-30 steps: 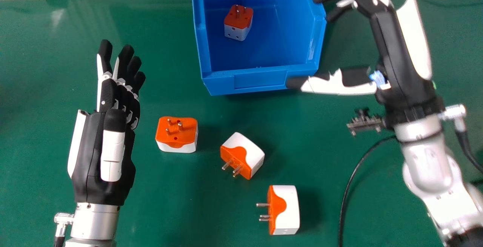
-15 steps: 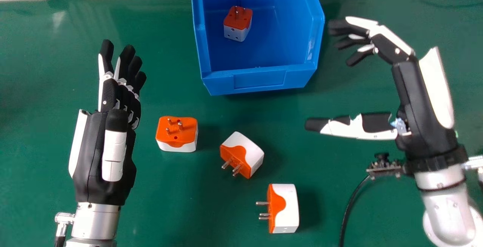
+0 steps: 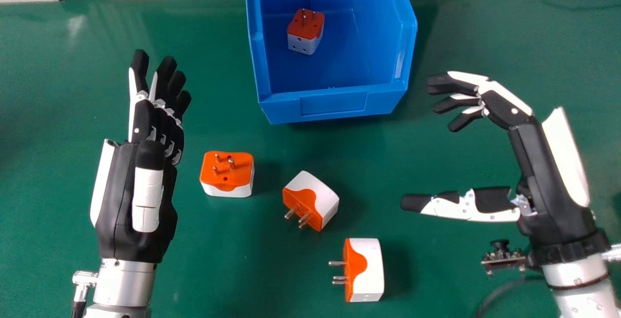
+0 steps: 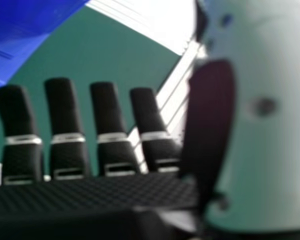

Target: Pick all objects and put in blue box

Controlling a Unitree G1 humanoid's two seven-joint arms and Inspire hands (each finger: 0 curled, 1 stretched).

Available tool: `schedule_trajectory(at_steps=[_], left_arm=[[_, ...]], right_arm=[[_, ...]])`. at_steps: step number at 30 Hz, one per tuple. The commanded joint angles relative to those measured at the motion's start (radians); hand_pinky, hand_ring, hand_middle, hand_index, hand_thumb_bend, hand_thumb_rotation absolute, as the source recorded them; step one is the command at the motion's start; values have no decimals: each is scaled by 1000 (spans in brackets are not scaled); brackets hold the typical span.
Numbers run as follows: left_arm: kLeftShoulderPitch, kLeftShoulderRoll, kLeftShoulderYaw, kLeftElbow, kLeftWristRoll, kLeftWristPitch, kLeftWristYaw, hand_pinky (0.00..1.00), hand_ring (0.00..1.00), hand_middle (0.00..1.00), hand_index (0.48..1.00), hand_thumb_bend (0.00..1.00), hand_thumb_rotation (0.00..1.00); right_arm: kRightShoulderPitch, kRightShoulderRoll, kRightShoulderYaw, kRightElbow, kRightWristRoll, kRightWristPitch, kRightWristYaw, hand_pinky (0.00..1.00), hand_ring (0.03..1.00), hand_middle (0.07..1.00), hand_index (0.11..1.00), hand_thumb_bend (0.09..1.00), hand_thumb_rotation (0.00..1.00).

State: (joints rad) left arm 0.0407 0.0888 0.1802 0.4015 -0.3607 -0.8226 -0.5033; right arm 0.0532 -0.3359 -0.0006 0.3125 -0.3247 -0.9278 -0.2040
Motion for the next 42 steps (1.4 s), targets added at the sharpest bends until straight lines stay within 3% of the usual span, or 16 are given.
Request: schedule_trajectory(at_steps=[1,6,12,22,28,42], left_arm=[[-7,2,2,-16,-18,-11,-11,1000,1000,1000,1000,891,920],[-13,1,2,-7,-28,-13,-21,1000,1000,1000,1000,892,921],[-16,1,4,-4,-25,-16,-25,1000,1000,1000,1000,889,919],[-14,2,8,-8,-16,-20,-17,1000,1000,1000,1000,888,918],[-13,4,9,-11,-20,-16,-19,1000,1000,1000,1000,888,919],[-7,3,7,-18,-22,-13,-20,1000,1000,1000,1000,890,920]], right_arm=[[32,10,-14,-25,5,-15,1,478,616,701,717,923,202],[106,12,-14,-76,12,33,37,482,623,706,718,924,209],[142,20,-14,-116,6,72,59,498,638,713,718,926,214],[174,30,5,-95,17,69,96,524,650,718,720,929,212],[183,38,16,-84,37,66,118,535,653,719,722,928,210],[196,37,39,-76,-58,39,108,566,683,722,724,927,205]])
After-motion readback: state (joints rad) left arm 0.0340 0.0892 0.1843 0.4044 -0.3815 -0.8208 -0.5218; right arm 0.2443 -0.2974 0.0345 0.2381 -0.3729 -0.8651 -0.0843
